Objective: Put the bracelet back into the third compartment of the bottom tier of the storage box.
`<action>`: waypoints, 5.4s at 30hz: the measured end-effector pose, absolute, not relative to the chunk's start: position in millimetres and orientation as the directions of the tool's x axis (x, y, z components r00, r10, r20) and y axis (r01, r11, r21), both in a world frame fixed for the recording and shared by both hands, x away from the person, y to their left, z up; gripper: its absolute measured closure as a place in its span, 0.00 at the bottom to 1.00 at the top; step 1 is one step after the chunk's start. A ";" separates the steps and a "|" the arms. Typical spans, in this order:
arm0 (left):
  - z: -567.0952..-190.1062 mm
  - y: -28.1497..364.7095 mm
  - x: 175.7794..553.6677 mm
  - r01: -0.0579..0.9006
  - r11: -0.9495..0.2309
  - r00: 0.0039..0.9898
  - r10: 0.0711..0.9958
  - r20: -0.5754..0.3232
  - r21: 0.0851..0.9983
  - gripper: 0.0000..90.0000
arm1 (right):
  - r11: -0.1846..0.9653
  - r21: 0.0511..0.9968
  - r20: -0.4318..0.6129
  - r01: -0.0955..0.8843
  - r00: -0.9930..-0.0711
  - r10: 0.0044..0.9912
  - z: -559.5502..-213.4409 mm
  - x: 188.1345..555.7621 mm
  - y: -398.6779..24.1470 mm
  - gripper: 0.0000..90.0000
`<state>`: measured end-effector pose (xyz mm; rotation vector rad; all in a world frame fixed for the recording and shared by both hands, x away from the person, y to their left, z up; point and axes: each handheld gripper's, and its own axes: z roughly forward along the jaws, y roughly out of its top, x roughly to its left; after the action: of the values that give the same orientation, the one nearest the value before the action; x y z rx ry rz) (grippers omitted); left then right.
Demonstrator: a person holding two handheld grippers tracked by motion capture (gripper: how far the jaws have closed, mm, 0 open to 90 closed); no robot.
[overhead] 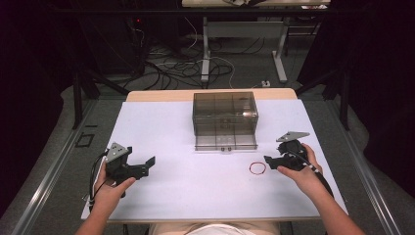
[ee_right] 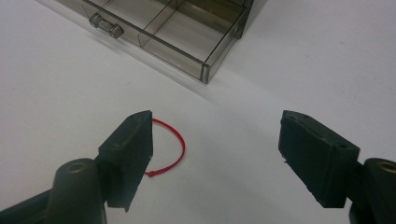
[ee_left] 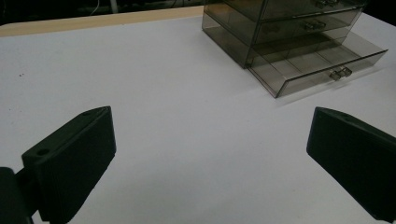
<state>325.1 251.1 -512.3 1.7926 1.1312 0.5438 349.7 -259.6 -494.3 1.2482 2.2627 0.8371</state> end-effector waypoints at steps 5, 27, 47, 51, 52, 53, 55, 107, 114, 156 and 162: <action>-512.1 252.2 324.5 0.468 -0.158 0.479 0.872 -0.099 0.870 0.02 | 0.426 0.652 -0.062 0.627 -0.516 0.855 -494.0 355.2 -255.0 0.31; -512.6 252.3 324.0 0.470 -0.164 0.484 0.869 -0.098 0.867 0.02 | 0.383 0.569 0.022 0.728 -0.479 0.878 -497.7 371.5 -234.6 0.46; -512.5 252.4 324.0 0.469 -0.169 0.487 0.868 -0.095 0.867 0.02 | 0.337 0.498 0.053 0.799 -0.416 0.908 -516.7 380.1 -231.2 0.72; -512.5 252.4 324.1 0.469 -0.169 0.487 0.868 -0.094 0.867 0.02 | 0.347 0.485 0.040 0.803 -0.416 0.908 -520.4 380.5 -231.5 0.77; -512.5 252.5 324.1 0.469 -0.169 0.487 0.868 -0.095 0.867 0.02 | 0.348 0.483 0.038 0.803 -0.416 0.909 -521.2 380.5 -231.3 0.77; -512.5 252.5 324.1 0.470 -0.168 0.486 0.869 -0.095 0.867 0.02 | 0.339 0.480 0.043 0.810 -0.407 0.913 -521.8 380.4 -230.4 0.78; -512.6 252.5 324.1 0.470 -0.168 0.486 0.869 -0.095 0.867 0.02 | 0.347 0.479 0.036 0.806 -0.413 0.910 -522.5 380.5 -231.2 0.79; -513.1 252.4 324.3 0.474 -0.161 0.483 0.869 -0.103 0.866 0.02 | 0.324 0.442 0.072 0.836 -0.393 0.917 -536.4 381.5 -230.8 1.00; -513.2 252.5 324.4 0.475 -0.162 0.484 0.869 -0.102 0.865 0.02 | 0.324 0.445 0.072 0.835 -0.394 0.916 -536.3 381.0 -231.0 1.00; -512.9 253.6 324.8 0.471 -0.167 0.484 0.870 -0.095 0.866 0.02 | 0.255 0.565 0.119 0.785 -0.383 0.916 -511.8 373.5 -238.9 1.00; -512.6 253.5 324.5 0.474 -0.164 0.484 0.869 -0.101 0.865 0.02 | 0.253 0.593 0.113 0.764 -0.390 0.914 -507.3 372.3 -242.8 1.00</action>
<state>324.5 253.5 -512.6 1.8038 1.1326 0.5356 372.3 -242.8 -507.3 1.5621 2.2718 0.8483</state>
